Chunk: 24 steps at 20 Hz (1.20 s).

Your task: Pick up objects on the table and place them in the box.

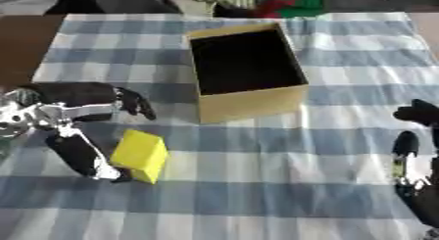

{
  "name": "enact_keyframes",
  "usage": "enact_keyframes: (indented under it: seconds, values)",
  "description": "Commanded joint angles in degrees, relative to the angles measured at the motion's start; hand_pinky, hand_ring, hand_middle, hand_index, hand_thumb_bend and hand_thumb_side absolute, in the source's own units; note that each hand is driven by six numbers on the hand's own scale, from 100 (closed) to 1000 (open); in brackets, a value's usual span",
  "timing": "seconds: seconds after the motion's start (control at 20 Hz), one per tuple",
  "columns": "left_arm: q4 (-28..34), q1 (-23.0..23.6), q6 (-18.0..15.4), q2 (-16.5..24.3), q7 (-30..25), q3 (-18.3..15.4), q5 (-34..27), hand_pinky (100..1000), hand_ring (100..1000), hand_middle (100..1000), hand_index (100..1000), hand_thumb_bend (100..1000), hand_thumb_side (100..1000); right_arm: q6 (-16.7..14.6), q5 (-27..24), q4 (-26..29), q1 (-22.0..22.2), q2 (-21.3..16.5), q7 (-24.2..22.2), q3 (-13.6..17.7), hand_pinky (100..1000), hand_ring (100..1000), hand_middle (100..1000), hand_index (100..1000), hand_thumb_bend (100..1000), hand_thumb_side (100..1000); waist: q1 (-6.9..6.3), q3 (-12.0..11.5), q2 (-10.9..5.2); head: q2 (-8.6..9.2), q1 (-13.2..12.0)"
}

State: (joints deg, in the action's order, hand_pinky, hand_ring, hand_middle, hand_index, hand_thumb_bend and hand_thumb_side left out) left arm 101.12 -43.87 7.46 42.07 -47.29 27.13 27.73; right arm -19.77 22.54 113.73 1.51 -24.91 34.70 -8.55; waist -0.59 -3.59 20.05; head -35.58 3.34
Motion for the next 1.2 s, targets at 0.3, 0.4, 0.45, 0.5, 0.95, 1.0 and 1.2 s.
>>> enact_keyframes:
  seconds: [0.3, 0.4, 0.45, 0.5, 0.95, 1.0, 1.2]
  values:
    - [-1.8, -1.03, -0.47, -0.44, -1.56, 0.3, 0.25, 976, 858, 832, 878, 553, 279, 0.39, 0.12, 0.86, -0.31, 0.19, 0.1, -0.08, 920, 699, 672, 844, 100, 611, 0.07, 0.12, -0.55, 0.68, -0.39]
    - [-2.31, -1.0, -0.56, -0.73, -1.66, 0.43, 0.4, 972, 853, 821, 864, 542, 240, 0.47, 0.11, 0.86, -0.3, 0.32, 0.1, -0.07, 921, 699, 672, 844, 100, 611, 0.06, 0.15, -0.53, 0.81, -0.42]
    - [-2.69, -0.98, -0.52, -0.93, -1.6, 0.44, 0.57, 970, 852, 824, 862, 531, 208, 0.49, 0.11, 0.86, -0.3, 0.38, 0.11, -0.07, 921, 699, 672, 845, 100, 611, 0.06, 0.18, -0.53, 0.86, -0.46]
    - [-3.12, -0.95, -0.53, -1.13, -1.57, 0.5, 0.76, 970, 853, 831, 864, 524, 180, 0.5, 0.11, 0.86, -0.31, 0.43, 0.1, -0.08, 921, 699, 672, 845, 100, 611, 0.06, 0.22, -0.54, 0.91, -0.48]
    - [-5.13, -0.65, -1.15, -2.24, -1.08, 1.02, 2.26, 900, 827, 792, 826, 402, 100, 0.68, 0.08, 0.86, -0.24, 0.84, 0.19, 0.13, 924, 700, 673, 845, 100, 610, 0.02, 0.53, -0.6, 1.06, -0.5]
    - [-4.96, -0.62, -0.95, -2.33, -0.69, 0.99, 2.17, 894, 815, 763, 805, 391, 100, 0.78, 0.13, 0.86, -0.21, 0.89, 0.18, 0.15, 924, 701, 673, 846, 100, 609, 0.01, 0.52, -0.62, 1.02, -0.48]
    - [-3.95, -0.54, 0.27, -2.41, 0.51, 0.48, 1.55, 870, 753, 625, 701, 351, 100, 1.17, 0.15, 0.86, -0.11, 1.0, 0.26, 0.2, 926, 701, 674, 846, 100, 611, -0.04, 0.32, -0.76, 0.84, -0.43]
